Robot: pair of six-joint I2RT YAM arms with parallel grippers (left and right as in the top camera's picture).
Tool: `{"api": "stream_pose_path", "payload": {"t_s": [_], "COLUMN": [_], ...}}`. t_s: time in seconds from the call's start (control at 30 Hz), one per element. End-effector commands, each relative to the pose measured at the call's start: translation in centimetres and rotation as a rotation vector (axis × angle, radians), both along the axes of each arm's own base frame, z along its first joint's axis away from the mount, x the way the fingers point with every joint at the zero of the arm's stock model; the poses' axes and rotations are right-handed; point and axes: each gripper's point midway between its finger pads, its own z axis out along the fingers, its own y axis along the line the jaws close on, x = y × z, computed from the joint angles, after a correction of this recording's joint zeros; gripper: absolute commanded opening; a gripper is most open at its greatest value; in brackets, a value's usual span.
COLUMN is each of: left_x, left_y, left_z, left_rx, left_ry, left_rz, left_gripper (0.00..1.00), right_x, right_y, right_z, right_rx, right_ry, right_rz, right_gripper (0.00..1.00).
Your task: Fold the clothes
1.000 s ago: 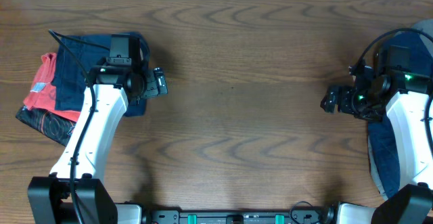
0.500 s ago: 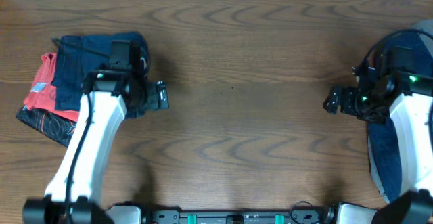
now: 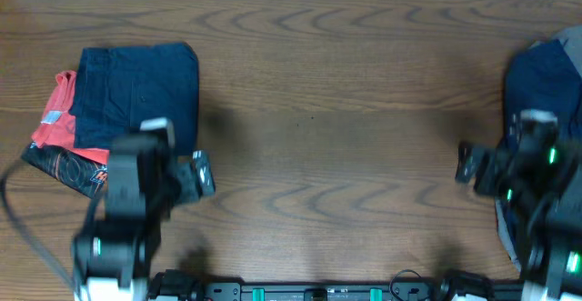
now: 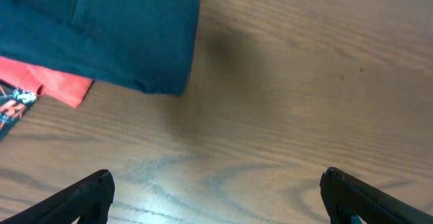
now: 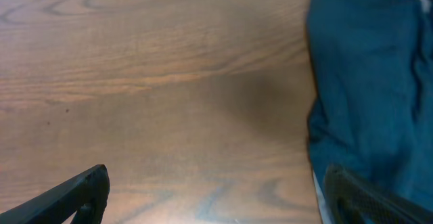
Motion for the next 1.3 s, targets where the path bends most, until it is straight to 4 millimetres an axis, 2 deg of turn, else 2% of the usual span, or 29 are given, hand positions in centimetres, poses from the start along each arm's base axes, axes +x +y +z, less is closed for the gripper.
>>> {"api": "stream_pose_path", "payload": {"t_s": [0.0, 0.13, 0.23, 0.7, 0.8, 1.0, 1.13, 1.27], "left_x": [-1.8, -3.2, -3.5, -3.5, -3.5, -3.5, -3.5, -3.5], "left_y": [0.2, 0.3, 0.3, 0.3, 0.3, 0.3, 0.3, 0.3], "left_z": [-0.4, 0.4, 1.0, 1.1, 1.1, 1.1, 1.0, 1.0], "left_rx": [-0.052, -0.069, -0.073, -0.074, -0.074, -0.074, -0.073, -0.073], "left_ry": [-0.078, -0.169, -0.205, -0.209, -0.209, -0.209, -0.208, -0.208], "left_rz": [0.054, 0.061, 0.059, 0.059, 0.059, 0.059, 0.059, 0.059], "left_gripper": [0.98, 0.98, 0.98, 0.98, 0.98, 0.98, 0.98, 0.98], "right_x": [-2.3, -4.5, -5.0, -5.2, -6.0, -7.6, -7.7, -6.5], "right_y": [-0.2, 0.4, 0.5, 0.4, -0.2, 0.3, 0.6, 0.4], "right_z": [-0.6, -1.1, -0.8, -0.8, -2.0, -3.9, -3.3, -1.3], "right_rx": [0.003, 0.022, 0.079, 0.073, 0.023, 0.039, 0.03, 0.0], "right_ry": [-0.061, -0.118, -0.155, -0.157, -0.097, -0.004, -0.057, -0.258], "right_rz": [-0.065, -0.082, -0.128, -0.134, -0.149, -0.145, -0.124, -0.116], "right_gripper": [0.99, 0.99, 0.99, 0.99, 0.99, 0.99, 0.99, 0.99]}}
